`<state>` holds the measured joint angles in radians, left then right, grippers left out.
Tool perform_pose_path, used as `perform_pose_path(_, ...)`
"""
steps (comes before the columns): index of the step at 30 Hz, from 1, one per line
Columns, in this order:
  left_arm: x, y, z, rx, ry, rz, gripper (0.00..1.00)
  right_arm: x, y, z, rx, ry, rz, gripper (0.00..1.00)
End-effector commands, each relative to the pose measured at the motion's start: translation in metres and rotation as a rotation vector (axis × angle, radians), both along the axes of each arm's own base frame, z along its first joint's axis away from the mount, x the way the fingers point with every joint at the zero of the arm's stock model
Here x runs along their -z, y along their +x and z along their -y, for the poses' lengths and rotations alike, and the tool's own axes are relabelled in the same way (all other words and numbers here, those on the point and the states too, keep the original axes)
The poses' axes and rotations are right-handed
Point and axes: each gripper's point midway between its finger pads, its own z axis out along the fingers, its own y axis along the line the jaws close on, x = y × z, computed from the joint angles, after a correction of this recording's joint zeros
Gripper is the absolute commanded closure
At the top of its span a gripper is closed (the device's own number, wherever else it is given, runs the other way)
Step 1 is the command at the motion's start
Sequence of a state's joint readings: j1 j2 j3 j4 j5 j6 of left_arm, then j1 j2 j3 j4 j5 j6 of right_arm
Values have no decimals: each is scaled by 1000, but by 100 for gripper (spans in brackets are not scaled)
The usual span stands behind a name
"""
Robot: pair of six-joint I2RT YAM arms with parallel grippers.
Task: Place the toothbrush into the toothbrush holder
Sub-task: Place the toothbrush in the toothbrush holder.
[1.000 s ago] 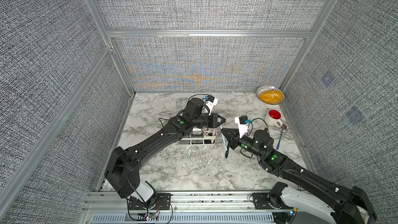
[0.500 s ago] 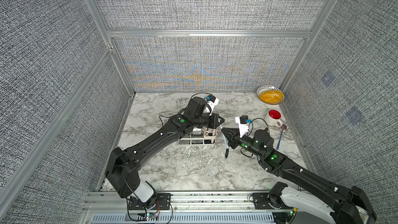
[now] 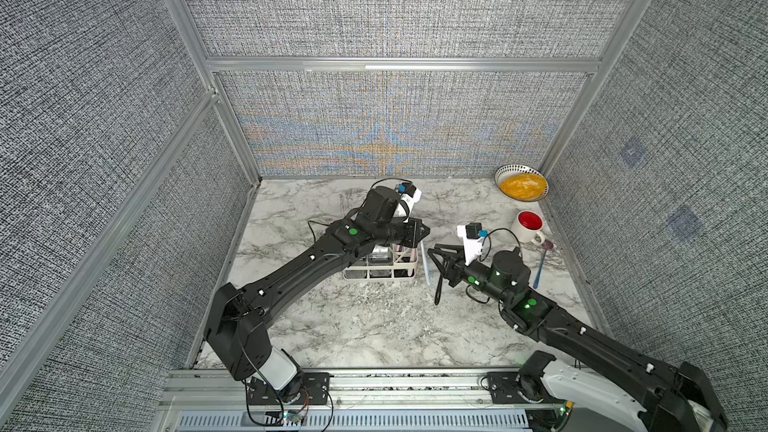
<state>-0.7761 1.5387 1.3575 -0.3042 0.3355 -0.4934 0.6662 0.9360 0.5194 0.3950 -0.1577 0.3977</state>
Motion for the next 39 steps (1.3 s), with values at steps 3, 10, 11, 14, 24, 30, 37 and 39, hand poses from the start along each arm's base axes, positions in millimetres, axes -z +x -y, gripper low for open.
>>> perform_pose_path(3, -3, 22, -17, -84, 108, 139, 99, -3, 1, 17, 67, -19, 28, 61)
perform_pose_path(10, -1, 49, -40, -224, 208, 284, 99, 8, -4, 32, 105, -39, 11, 60)
perform_pose_path(11, 1, 53, -43, -245, 215, 301, 99, 10, -4, 33, 109, -41, 7, 60)
perform_pose_path(14, -2, 59, -47, -282, 210, 340, 99, 12, -5, 34, 108, -39, 2, 60)
perform_pose_path(24, -18, 73, -49, -343, 185, 421, 99, 17, 0, 29, 95, -61, -8, 60)
perform_pose_path(30, -22, 75, -47, -346, 170, 436, 99, 22, 4, 28, 99, -74, -14, 60)
perform_pose_path(37, -9, 80, -35, -327, 151, 418, 99, 26, 5, 26, 93, -91, -20, 60)
perform_pose_path(39, -8, 80, -32, -322, 136, 412, 99, 27, 6, 27, 97, -95, -21, 60)
